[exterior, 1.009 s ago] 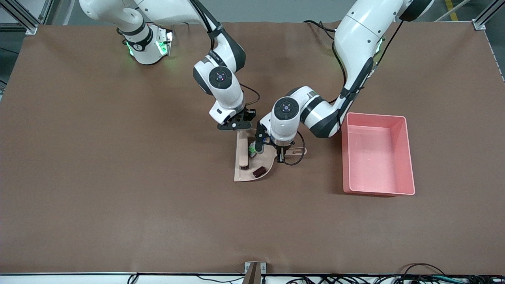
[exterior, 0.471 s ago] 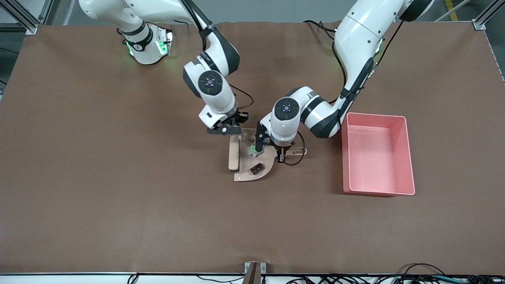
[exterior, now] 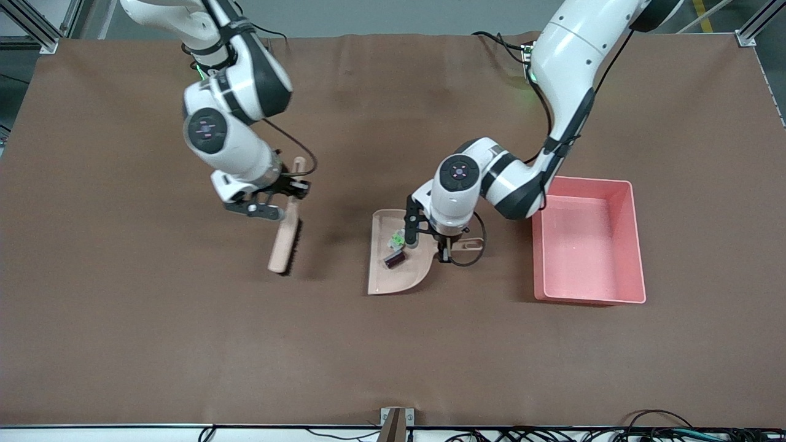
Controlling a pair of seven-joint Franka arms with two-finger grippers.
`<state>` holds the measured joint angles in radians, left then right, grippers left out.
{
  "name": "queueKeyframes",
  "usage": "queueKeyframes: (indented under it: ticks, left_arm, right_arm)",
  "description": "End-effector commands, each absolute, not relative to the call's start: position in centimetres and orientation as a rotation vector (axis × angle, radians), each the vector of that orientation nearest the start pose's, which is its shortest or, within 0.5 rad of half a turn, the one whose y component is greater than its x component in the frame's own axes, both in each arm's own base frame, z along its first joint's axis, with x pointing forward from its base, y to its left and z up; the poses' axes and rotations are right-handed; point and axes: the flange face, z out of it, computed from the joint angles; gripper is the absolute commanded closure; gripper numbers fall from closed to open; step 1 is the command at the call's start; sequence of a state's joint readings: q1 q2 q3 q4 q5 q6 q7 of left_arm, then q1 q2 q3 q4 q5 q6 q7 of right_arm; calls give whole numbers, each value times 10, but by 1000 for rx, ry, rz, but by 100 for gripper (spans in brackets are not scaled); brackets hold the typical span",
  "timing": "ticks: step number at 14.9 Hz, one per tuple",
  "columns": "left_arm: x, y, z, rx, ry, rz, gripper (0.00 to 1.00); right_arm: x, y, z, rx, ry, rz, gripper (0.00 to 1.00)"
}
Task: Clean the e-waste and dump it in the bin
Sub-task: 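Carry the dustpan to the pink bin while the right gripper withdraws the brush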
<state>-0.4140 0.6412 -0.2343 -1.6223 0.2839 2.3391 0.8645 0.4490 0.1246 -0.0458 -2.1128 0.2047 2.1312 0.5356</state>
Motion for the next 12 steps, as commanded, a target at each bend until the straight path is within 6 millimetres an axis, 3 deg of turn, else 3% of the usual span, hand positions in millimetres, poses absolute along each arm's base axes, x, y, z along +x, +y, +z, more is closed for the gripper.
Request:
queueKeyframes:
  ticks: [1, 4, 8, 12]
  left_arm:
    - [590, -370, 306, -2037, 2248, -151, 96]
    - [608, -333, 330, -2073, 2239, -155, 96]
    - [632, -250, 379, -2110, 2200, -104, 96]
    - [644, -174, 413, -2107, 2168, -60, 96]
  right_arm:
    - [494, 147, 341, -2997, 337, 334, 100]
    - [464, 56, 327, -3064, 214, 276, 100]
    - [432, -4, 293, -3120, 141, 217, 100]
    - [403, -52, 262, -3116, 33, 165, 100]
